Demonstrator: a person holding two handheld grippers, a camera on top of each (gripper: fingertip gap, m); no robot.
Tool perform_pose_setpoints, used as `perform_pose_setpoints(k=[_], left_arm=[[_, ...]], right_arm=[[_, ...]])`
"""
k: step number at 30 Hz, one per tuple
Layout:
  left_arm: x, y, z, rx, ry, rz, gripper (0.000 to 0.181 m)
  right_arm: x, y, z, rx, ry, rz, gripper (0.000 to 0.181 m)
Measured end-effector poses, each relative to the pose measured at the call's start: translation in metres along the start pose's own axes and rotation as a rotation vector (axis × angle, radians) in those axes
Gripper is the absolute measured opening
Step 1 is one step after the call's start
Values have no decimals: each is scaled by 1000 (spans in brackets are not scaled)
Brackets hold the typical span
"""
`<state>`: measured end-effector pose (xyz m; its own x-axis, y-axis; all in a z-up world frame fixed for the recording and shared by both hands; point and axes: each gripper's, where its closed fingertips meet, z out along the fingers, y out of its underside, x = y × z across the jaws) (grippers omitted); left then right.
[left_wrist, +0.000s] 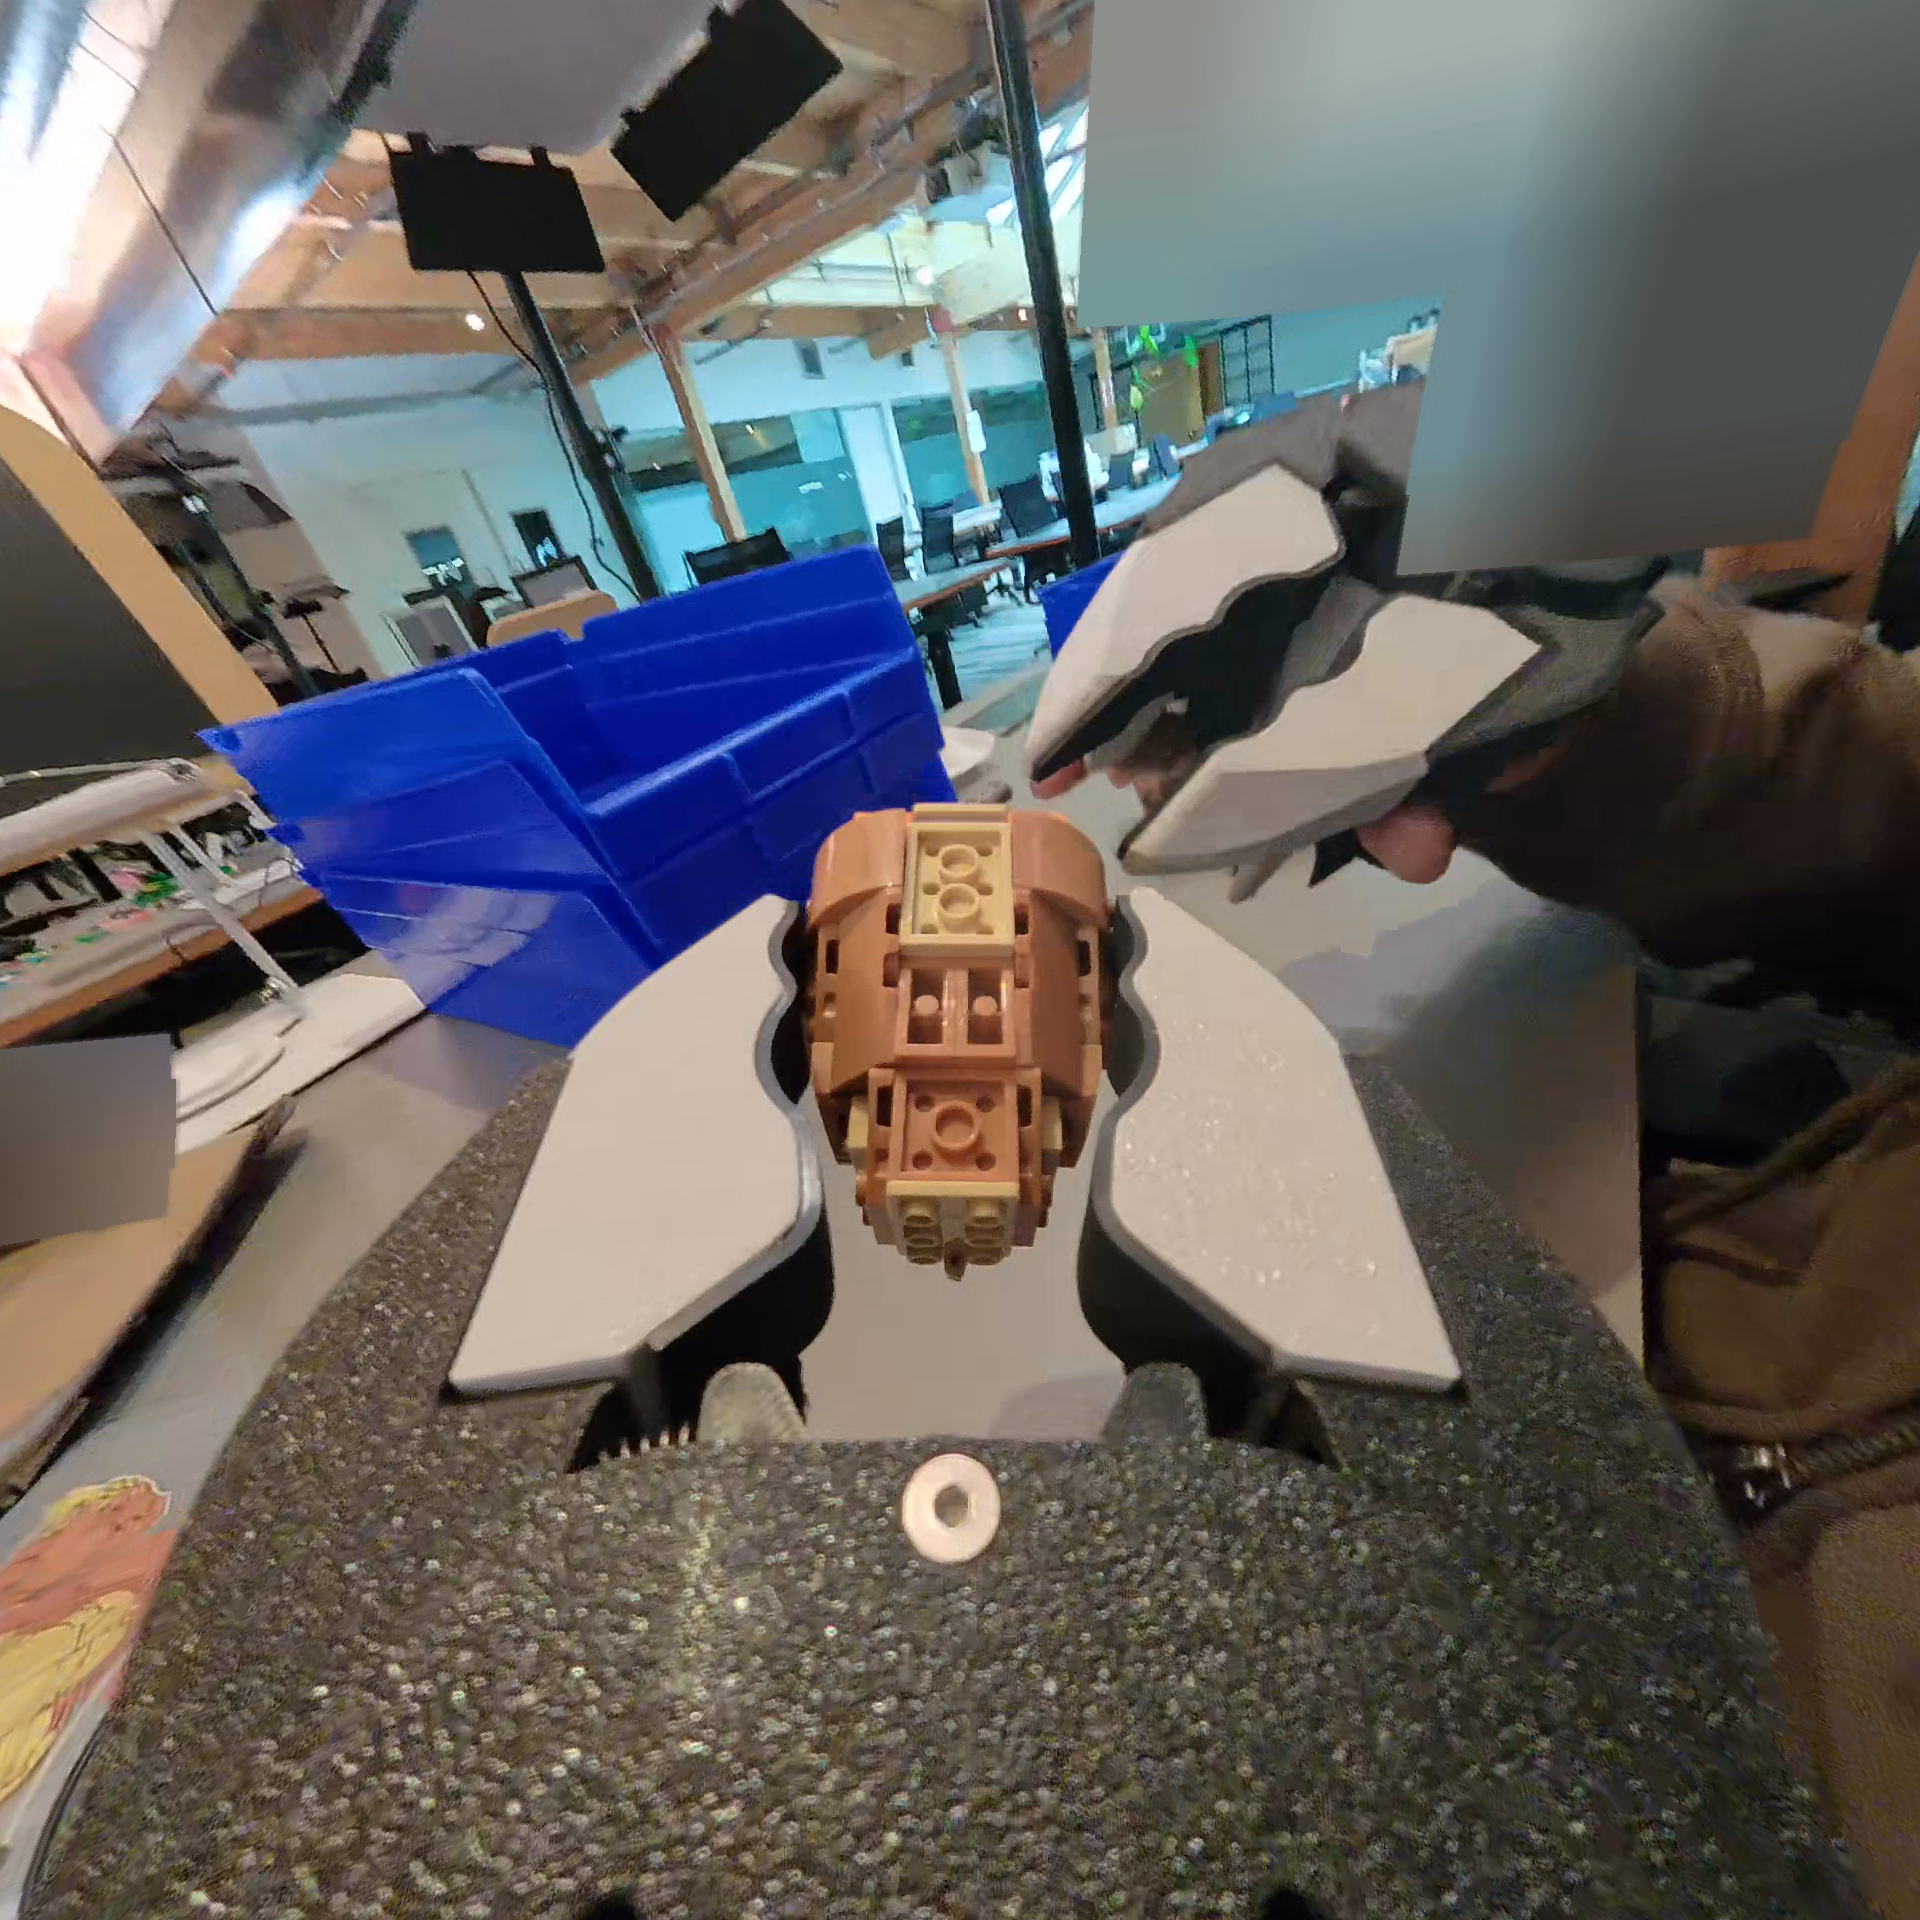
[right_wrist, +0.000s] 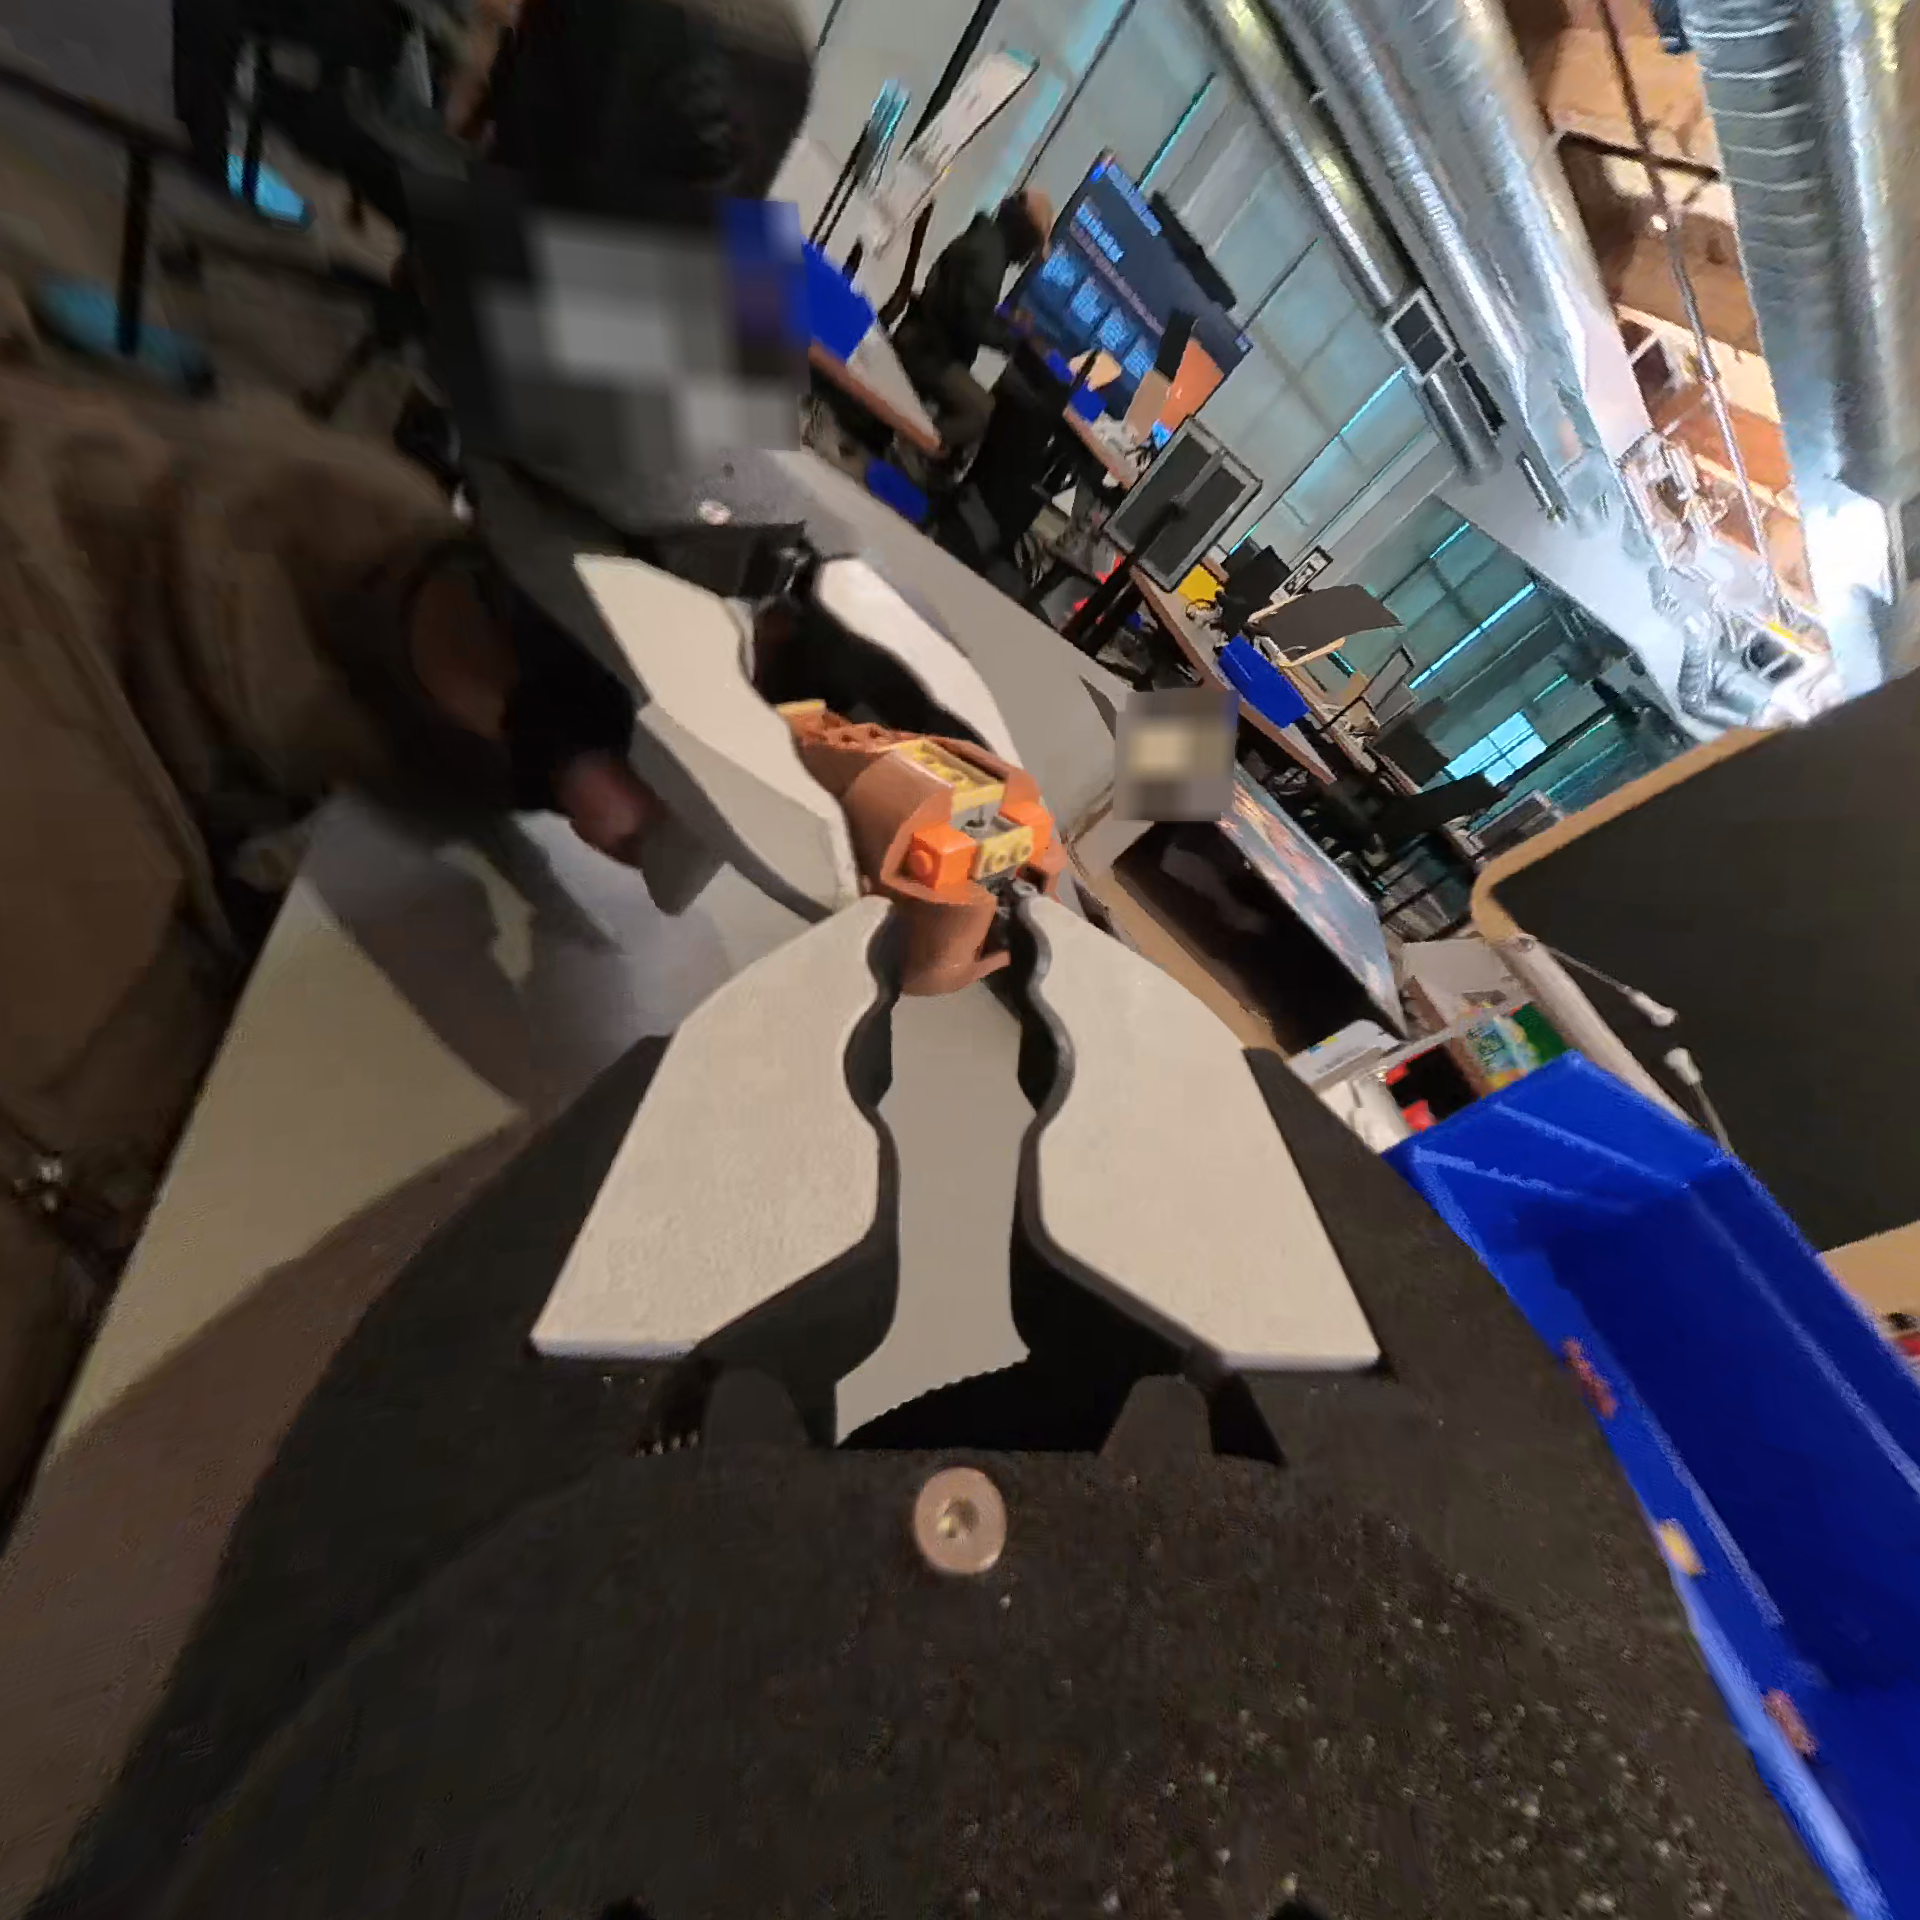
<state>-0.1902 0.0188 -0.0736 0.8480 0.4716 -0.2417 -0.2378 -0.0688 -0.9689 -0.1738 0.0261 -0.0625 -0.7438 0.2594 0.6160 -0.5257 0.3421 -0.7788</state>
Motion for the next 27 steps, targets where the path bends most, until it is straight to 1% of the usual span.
perform_pose_setpoints(k=[3, 5, 9, 11, 14, 16, 18, 21, 27], left_arm=[[6, 14, -1, -81, 66, 12, 56], [8, 29, -2, -154, 107, -10, 56], [14, 61, -8, -322, 208, -107, 56], [16, 75, -10, -416, 220, -93, 56], [20, 93, -14, -545, 249, -58, 56], [18, 107, -19, -645, 244, -39, 56], [18, 112, -22, -681, 250, -38, 57], [18, 116, -25, -709, 272, -22, 57], [19, 117, -25, -709, 281, -27, 56]], right_arm=[[-10, 10, 7, -67, -40, -120, 23], [-18, 20, 11, -103, -74, -139, 22], [-42, 55, 16, -240, -158, -103, 24], [-56, 68, 17, -289, -205, -62, 26], [-66, 78, 20, -332, -233, -34, 26], [-68, 79, 22, -334, -247, -11, 26], [-71, 77, 23, -325, -275, 24, 26], [-73, 79, 26, -336, -279, 22, 26], [-72, 78, 34, -345, -262, -7, 22]])
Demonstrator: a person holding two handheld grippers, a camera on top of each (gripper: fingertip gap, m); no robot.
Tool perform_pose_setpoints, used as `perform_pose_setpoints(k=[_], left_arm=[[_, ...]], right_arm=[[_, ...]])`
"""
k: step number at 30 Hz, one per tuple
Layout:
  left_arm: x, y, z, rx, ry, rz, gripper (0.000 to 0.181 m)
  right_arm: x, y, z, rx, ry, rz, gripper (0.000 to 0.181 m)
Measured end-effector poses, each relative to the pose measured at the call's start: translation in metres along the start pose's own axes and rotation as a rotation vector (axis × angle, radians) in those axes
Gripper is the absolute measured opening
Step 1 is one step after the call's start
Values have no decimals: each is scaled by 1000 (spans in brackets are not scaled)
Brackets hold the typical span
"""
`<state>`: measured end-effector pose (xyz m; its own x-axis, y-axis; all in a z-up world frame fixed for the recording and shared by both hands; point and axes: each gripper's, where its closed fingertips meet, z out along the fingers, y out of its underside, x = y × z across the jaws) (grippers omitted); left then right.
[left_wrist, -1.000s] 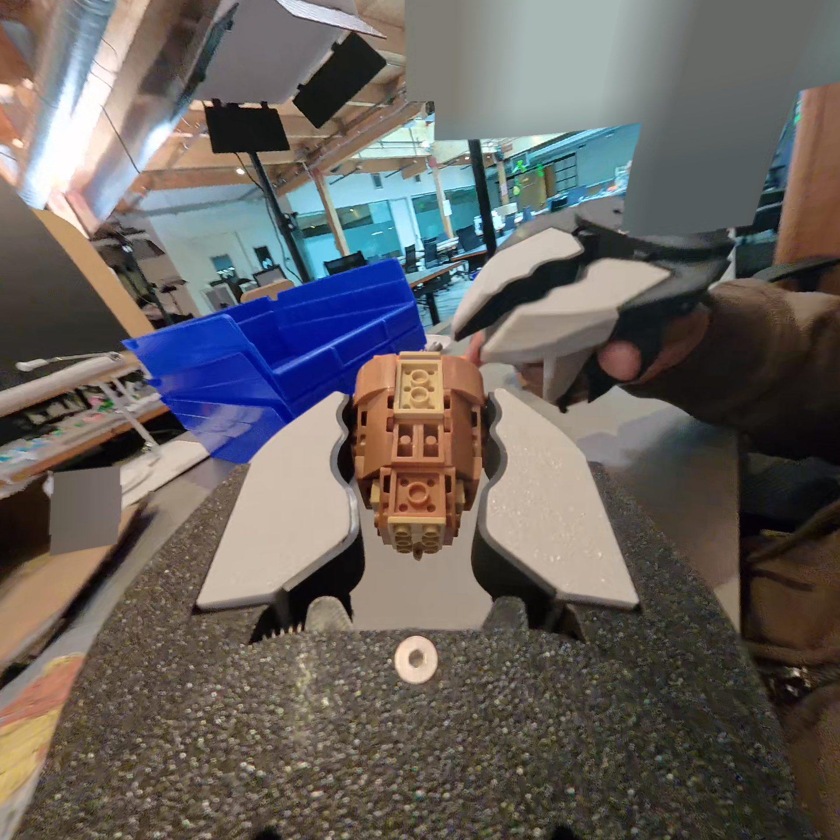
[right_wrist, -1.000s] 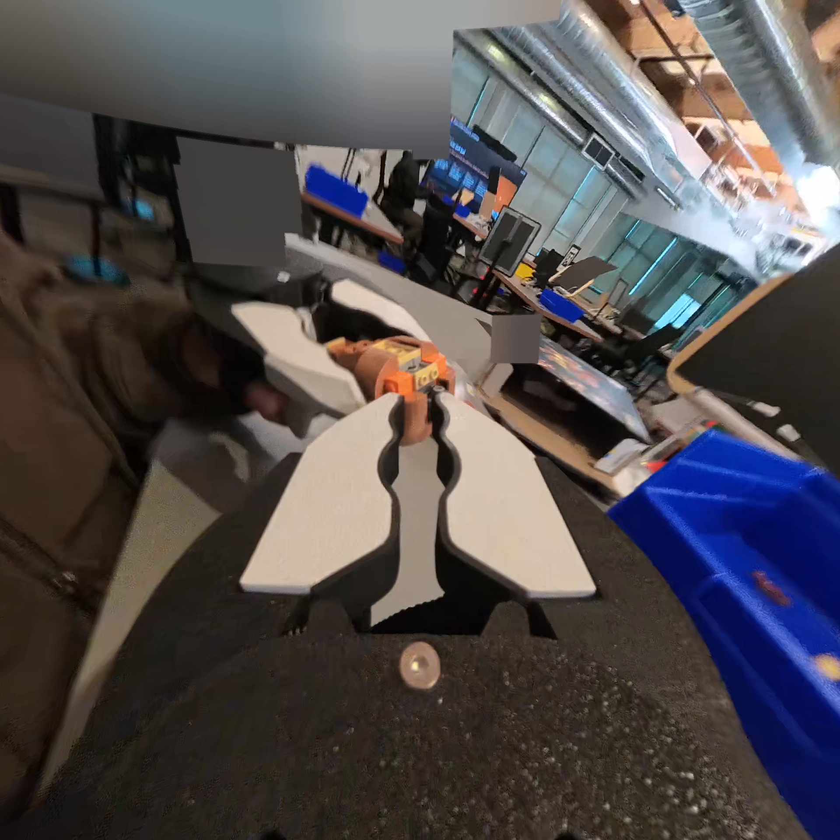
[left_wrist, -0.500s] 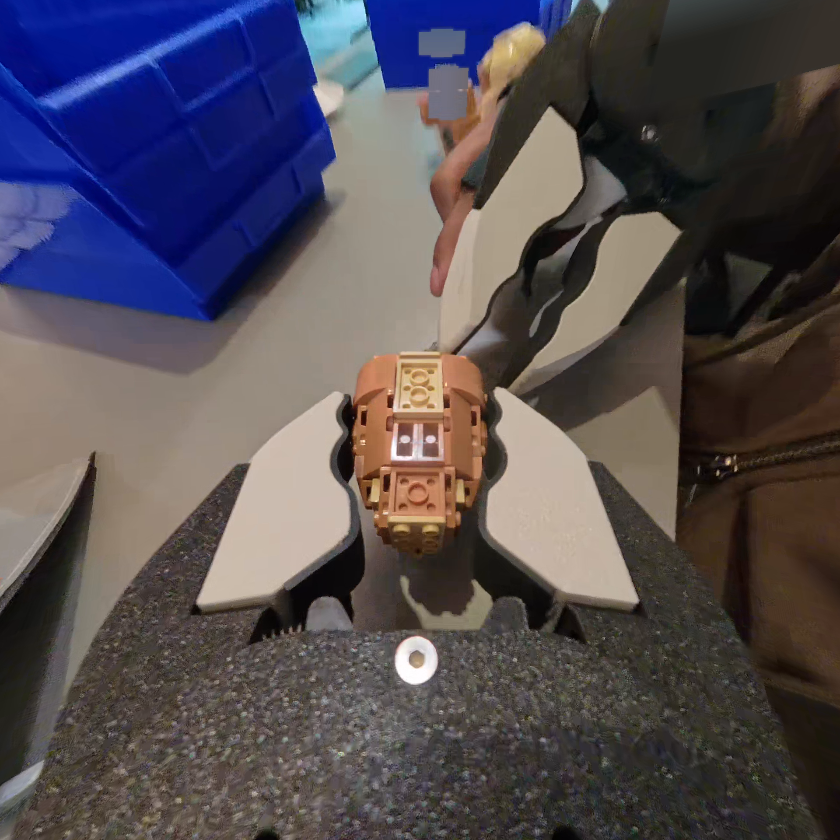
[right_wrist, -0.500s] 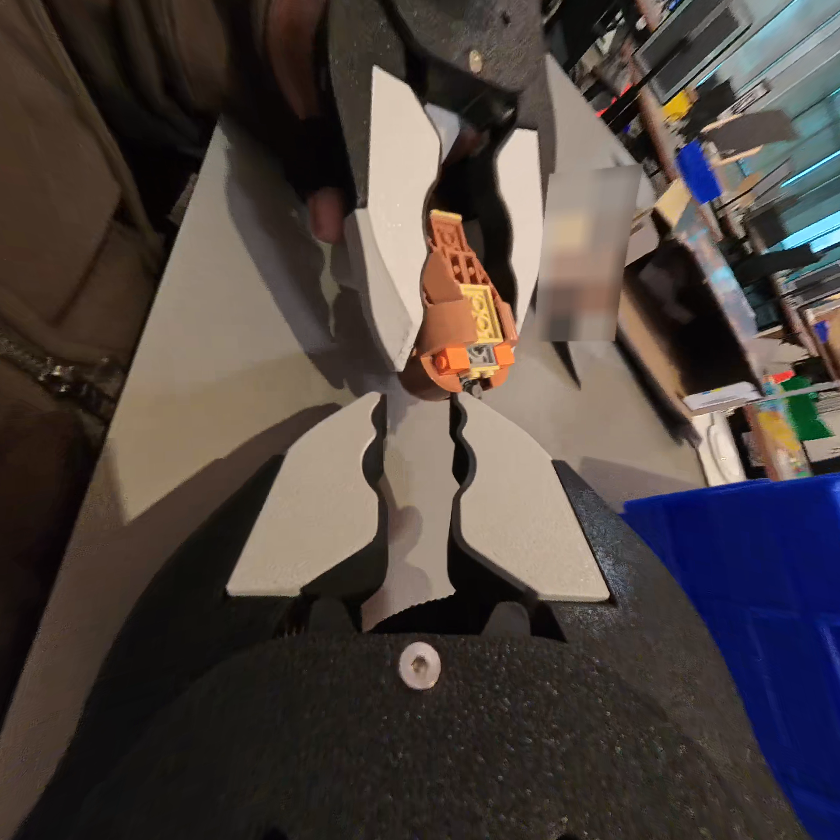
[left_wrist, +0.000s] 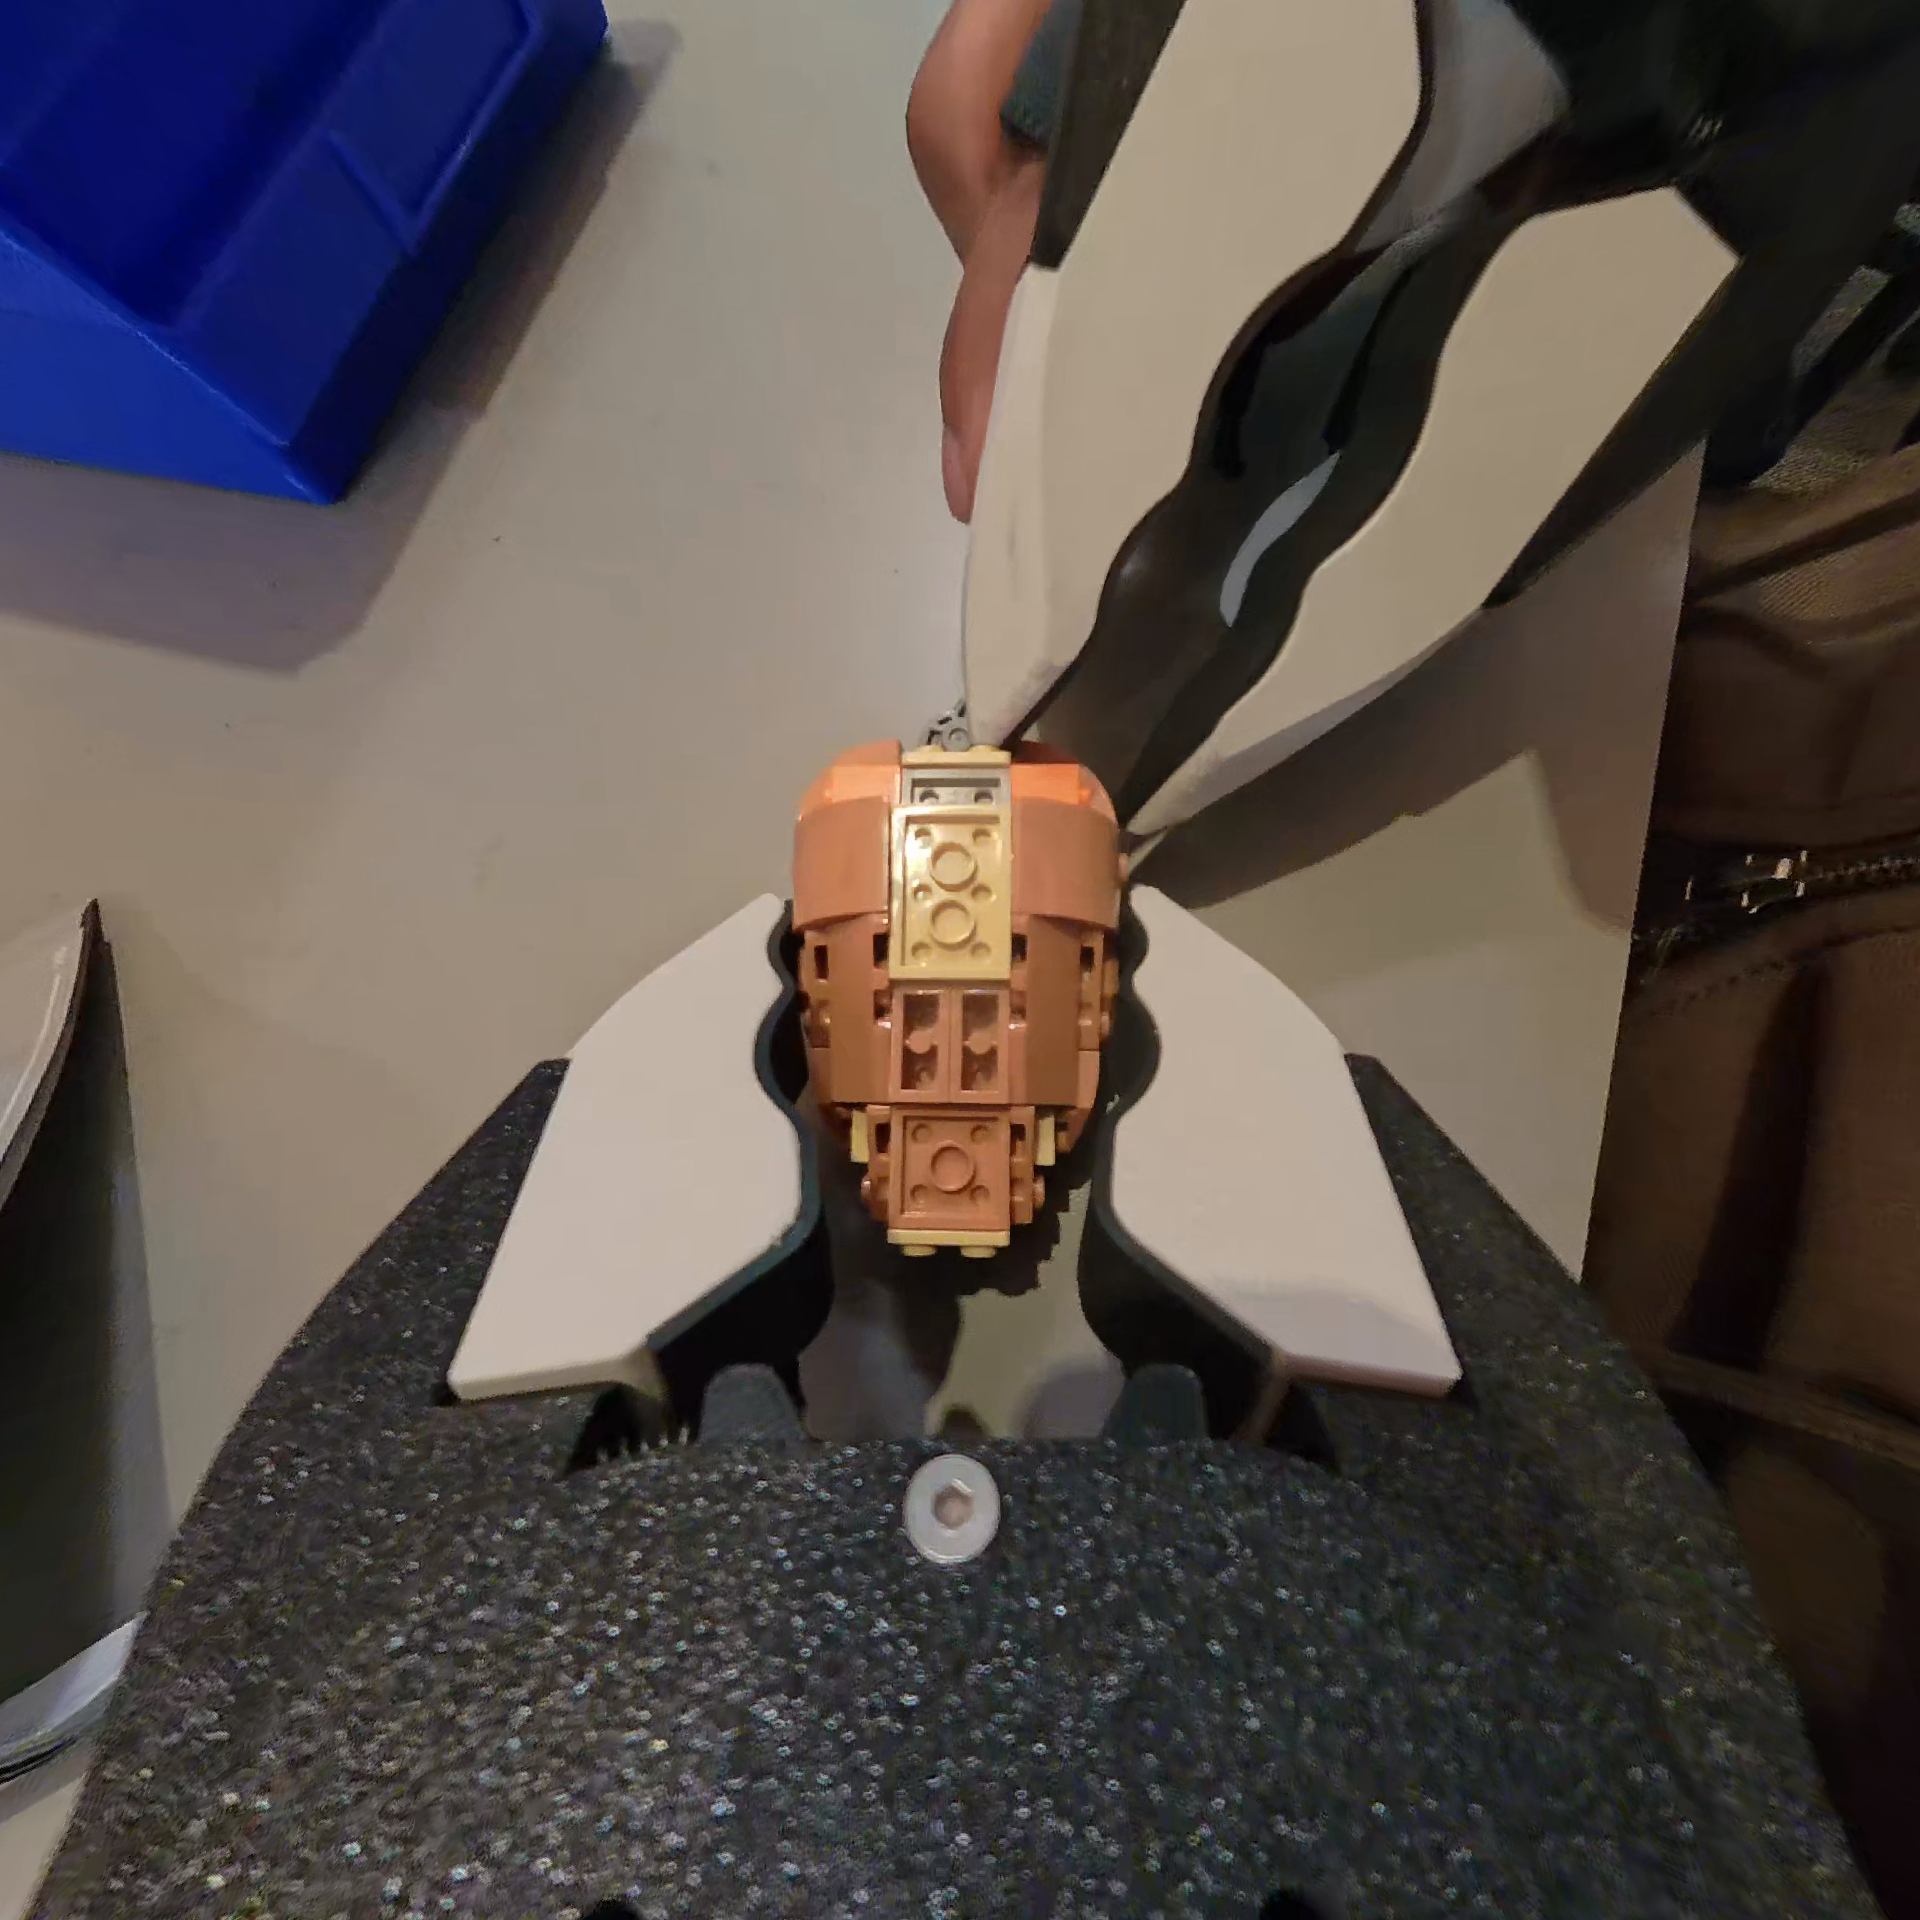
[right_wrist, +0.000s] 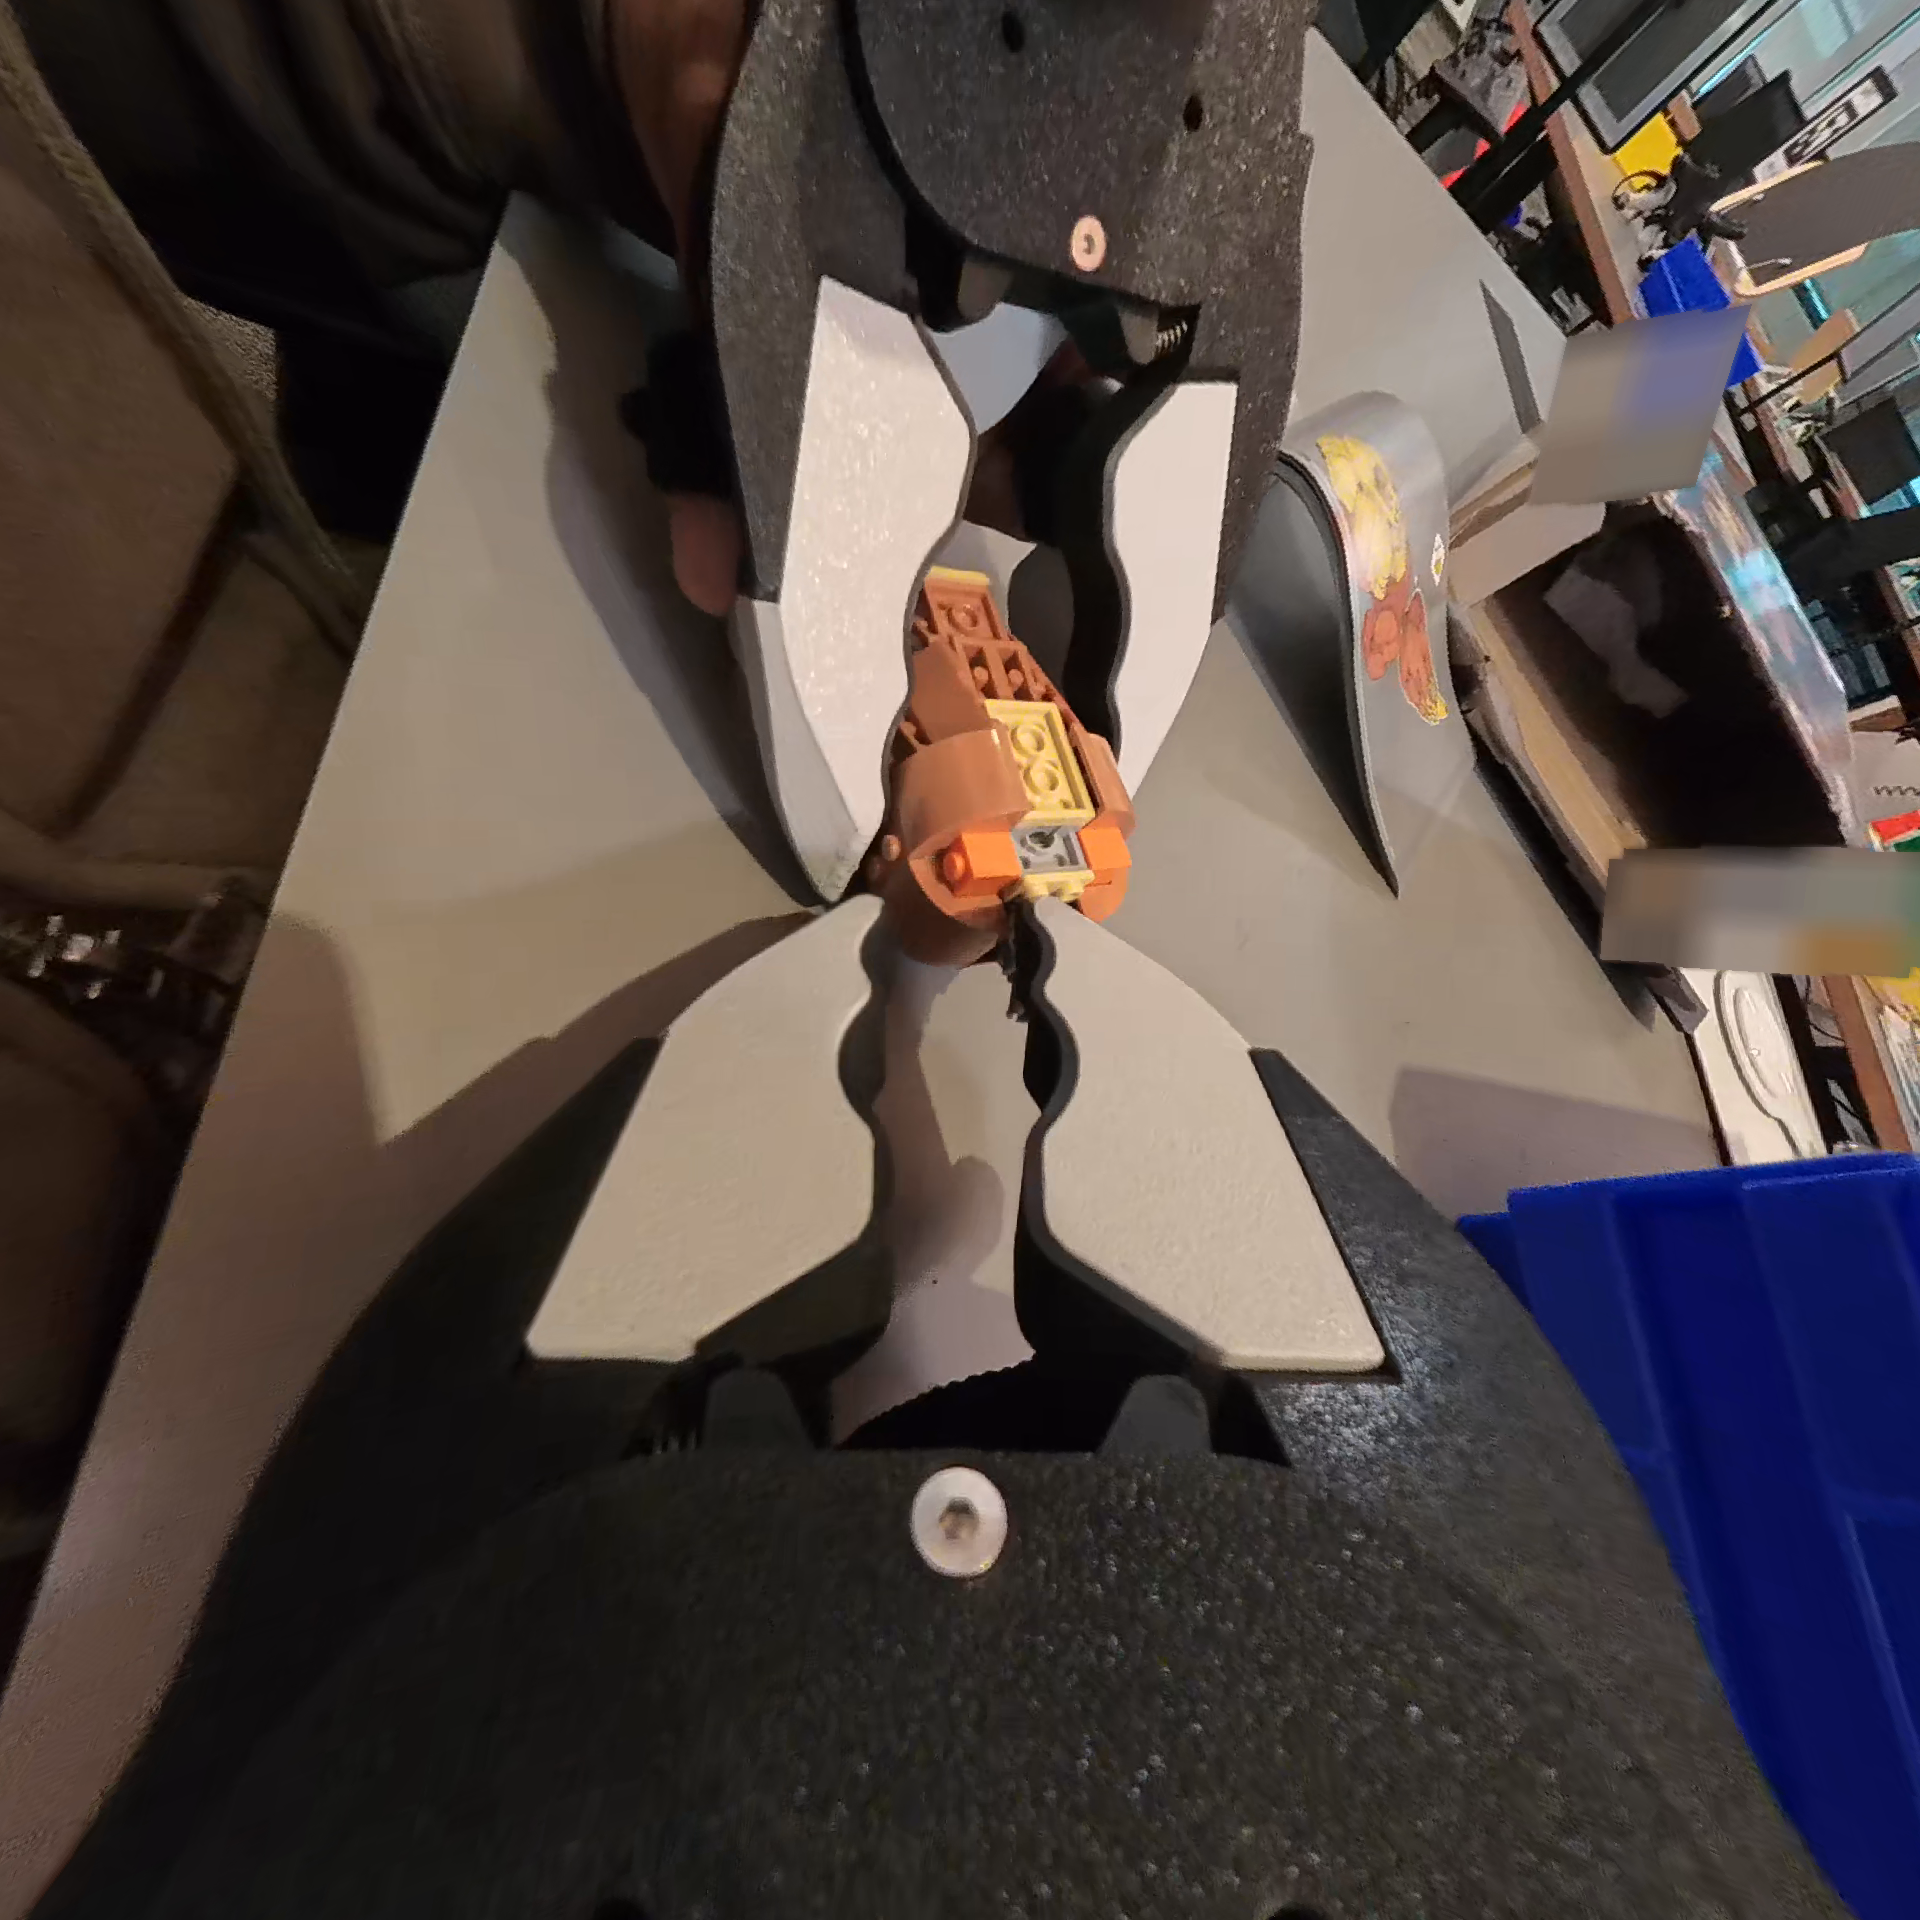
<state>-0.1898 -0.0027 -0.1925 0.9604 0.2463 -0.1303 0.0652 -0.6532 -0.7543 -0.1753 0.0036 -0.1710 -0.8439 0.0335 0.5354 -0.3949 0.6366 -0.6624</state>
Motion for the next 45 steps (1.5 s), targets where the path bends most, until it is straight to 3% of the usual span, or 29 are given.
perform_pose_setpoints(k=[15, 19, 45], left_arm=[[-6, 1, 1, -3, -27, -38, 57], [-6, 1, 1, -5, -21, -49, 57], [-1, 1, 2, -3, 31, -50, 57]], right_arm=[[1, 2, 5, -68, 74, 88, 29], [4, 3, 5, -63, 98, 81, 24], [0, 1, -3, 60, -7, 129, 14]])
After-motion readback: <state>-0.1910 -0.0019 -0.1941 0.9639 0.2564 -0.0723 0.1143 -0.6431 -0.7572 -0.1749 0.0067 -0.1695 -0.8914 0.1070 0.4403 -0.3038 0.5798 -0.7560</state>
